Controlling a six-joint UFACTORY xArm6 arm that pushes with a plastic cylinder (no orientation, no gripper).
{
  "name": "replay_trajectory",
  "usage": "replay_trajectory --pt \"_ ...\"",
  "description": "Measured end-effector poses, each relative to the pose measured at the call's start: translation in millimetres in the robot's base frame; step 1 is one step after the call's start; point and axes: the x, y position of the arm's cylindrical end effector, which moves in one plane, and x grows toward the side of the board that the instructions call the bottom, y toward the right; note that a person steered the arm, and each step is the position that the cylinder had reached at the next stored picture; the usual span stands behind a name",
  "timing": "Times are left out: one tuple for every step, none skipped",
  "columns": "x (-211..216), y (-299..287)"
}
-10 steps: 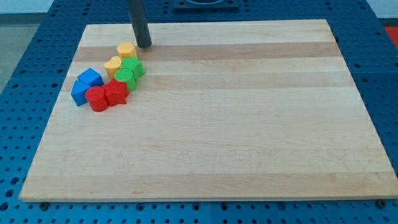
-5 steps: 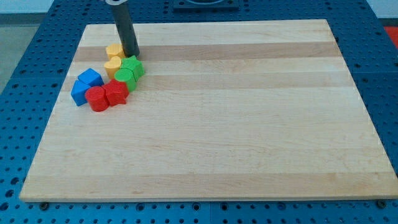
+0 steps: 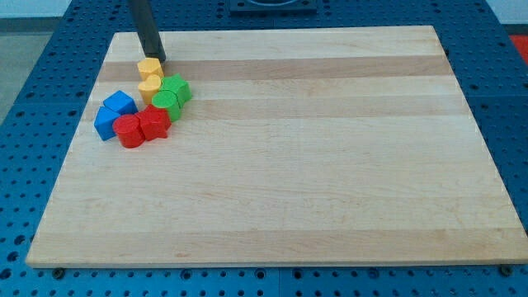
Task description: Move the yellow hexagon into the yellow heart
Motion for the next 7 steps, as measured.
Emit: replay_trajectory --pt "13.0 0.0" --pt "23.6 -0.1" --pt "31.8 -1.0" --pt "39.1 -1.0" --pt "43.5 -1.0" --pt "44.1 -1.0" --pt "44.0 -1.0"
